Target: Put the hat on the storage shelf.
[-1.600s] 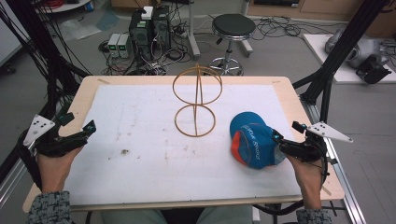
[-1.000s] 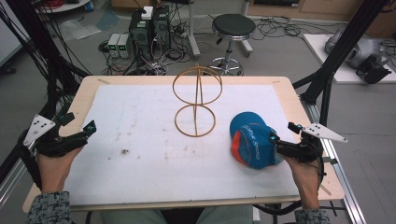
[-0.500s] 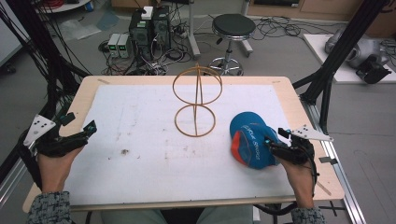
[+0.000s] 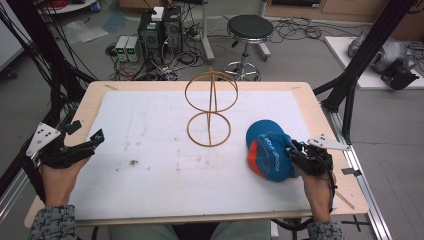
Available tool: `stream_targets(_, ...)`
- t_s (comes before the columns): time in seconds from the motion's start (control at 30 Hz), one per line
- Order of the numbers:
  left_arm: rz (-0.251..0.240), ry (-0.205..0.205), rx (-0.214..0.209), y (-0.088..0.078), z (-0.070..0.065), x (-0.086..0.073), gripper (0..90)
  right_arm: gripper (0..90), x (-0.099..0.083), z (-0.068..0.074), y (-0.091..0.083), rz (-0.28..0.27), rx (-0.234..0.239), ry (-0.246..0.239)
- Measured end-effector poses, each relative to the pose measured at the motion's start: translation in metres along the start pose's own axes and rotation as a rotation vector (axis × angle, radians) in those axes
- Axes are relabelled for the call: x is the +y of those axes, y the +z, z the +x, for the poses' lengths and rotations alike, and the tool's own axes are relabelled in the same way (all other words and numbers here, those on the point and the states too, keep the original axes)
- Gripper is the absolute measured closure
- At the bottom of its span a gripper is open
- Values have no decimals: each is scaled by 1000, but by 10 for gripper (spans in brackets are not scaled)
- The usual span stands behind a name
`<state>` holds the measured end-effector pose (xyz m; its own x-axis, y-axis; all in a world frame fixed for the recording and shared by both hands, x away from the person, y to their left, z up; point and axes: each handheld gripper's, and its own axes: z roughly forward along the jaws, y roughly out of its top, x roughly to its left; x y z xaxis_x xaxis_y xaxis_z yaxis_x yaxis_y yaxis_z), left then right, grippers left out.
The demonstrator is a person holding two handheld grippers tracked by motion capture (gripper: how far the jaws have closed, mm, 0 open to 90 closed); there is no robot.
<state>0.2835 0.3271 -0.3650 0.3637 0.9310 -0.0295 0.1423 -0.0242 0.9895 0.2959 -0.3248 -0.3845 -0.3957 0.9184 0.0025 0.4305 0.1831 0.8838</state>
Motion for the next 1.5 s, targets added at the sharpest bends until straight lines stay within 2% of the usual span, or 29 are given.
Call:
stream_targets(0.33, -3, 3, -1, -2, 0, 2, 175, 867, 1, 0, -2, -7, -17, 35)
stream_targets(0.43, -8, 0, 2, -3, 1, 3, 175, 876, 1, -4, -3, -31, -27, 69)
stream_targets(0.57, -11, -4, 5, -5, 2, 3, 175, 878, 1, -5, -4, -39, -31, 91)
stream_targets(0.77, -22, 8, 7, -9, 3, 8, 177, 880, 4, -5, -8, -56, -37, 84)
stream_targets(1.03, -43, -6, 14, -15, 6, 11, 177, 881, 11, -2, -10, -79, -39, 82)
stream_targets(1.17, -44, -2, 9, -16, 6, 12, 177, 882, 17, -5, -11, -94, -39, 105)
stream_targets(1.3, -47, -6, 11, -18, 7, 12, 177, 883, 25, -8, -11, -117, -47, 106)
stream_targets(1.5, -43, -12, 12, -16, 8, 11, 177, 883, 44, -9, -13, -166, -53, 119)
